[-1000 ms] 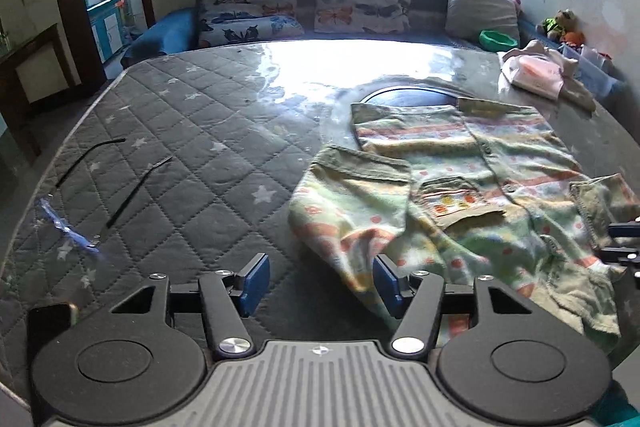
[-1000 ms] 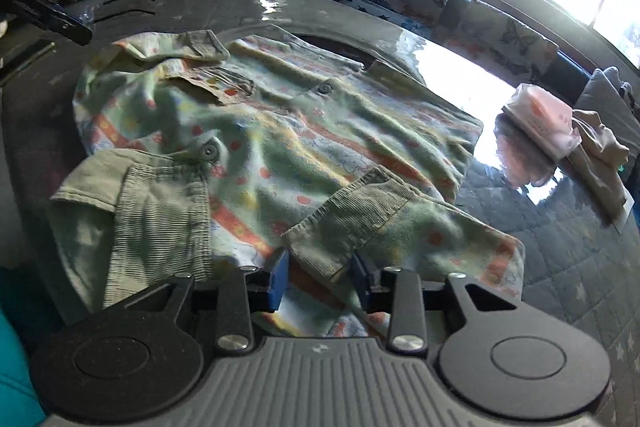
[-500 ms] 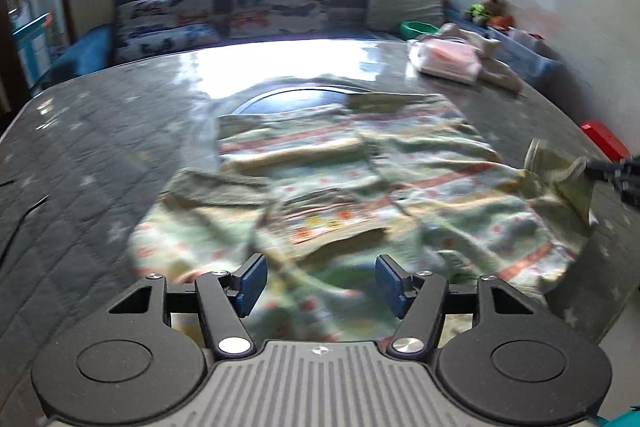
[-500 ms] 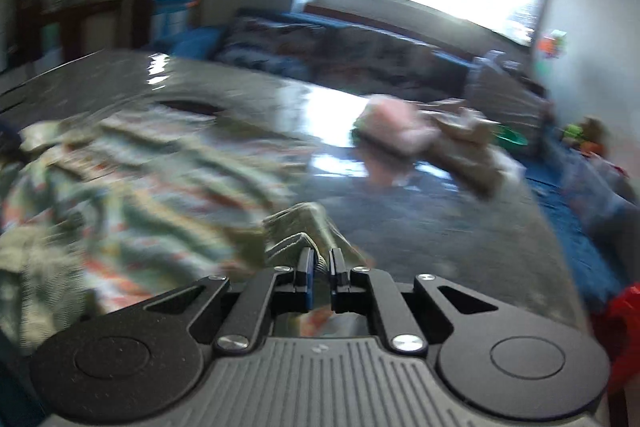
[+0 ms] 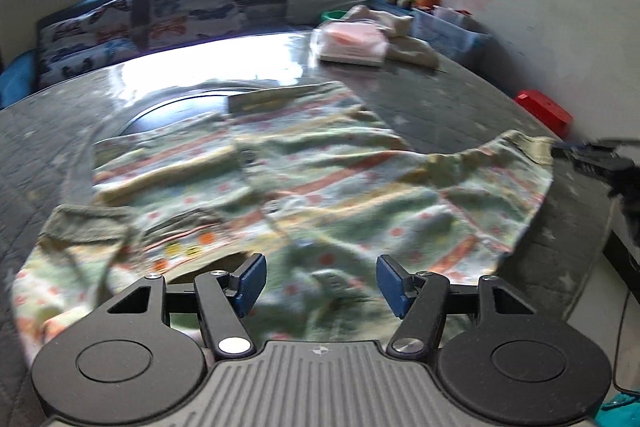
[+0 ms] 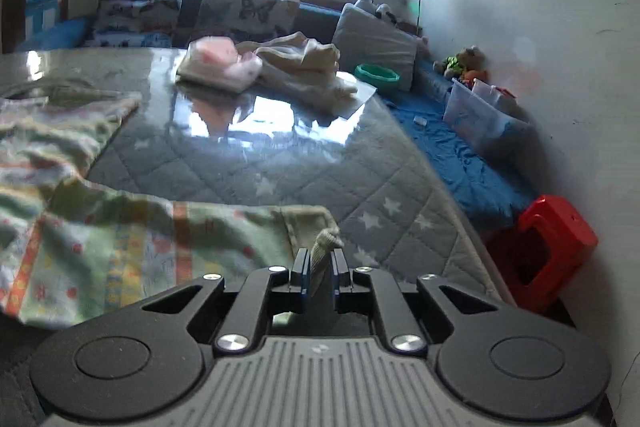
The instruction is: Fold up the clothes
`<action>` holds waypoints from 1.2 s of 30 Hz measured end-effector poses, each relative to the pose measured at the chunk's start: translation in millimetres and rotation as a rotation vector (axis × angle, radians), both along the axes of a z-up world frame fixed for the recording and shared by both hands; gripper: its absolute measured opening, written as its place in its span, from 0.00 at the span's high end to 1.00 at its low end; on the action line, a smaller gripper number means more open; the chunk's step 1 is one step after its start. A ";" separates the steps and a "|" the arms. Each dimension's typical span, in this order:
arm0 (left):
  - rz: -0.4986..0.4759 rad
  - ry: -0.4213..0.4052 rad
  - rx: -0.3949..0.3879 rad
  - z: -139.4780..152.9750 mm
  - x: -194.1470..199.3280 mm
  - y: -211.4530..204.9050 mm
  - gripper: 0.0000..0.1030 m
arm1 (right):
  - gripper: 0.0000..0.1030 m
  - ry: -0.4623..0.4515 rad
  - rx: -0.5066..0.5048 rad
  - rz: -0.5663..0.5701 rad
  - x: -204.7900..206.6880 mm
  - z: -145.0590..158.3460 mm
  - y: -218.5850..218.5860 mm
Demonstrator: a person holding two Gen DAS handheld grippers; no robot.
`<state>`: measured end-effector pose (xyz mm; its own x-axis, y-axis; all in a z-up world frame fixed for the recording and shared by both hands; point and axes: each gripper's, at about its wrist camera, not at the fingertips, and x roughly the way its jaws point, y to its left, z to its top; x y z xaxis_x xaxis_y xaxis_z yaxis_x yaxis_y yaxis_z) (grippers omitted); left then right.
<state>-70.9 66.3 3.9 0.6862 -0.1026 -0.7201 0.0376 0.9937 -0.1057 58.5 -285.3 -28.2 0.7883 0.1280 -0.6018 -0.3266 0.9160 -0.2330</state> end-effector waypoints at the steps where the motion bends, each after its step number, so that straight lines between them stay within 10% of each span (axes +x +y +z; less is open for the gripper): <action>1: -0.020 -0.003 0.000 -0.6 3.3 -6.3 0.38 | 0.89 -0.011 0.016 0.015 0.2 2.0 0.8; 25: -0.407 0.023 -0.085 -38.4 28.0 -107.7 0.42 | 0.71 0.106 0.150 0.036 51.8 -30.6 2.5; 36: -0.080 -0.120 -0.022 5.3 2.6 -11.9 0.42 | 0.65 0.078 0.149 0.176 31.3 -2.2 39.8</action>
<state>-68.2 54.4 9.2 0.7561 -0.1749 -0.6307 0.1298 0.9846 -0.1174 89.9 -245.5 -30.4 0.6980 0.3508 -0.6243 -0.4958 0.8658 -0.0678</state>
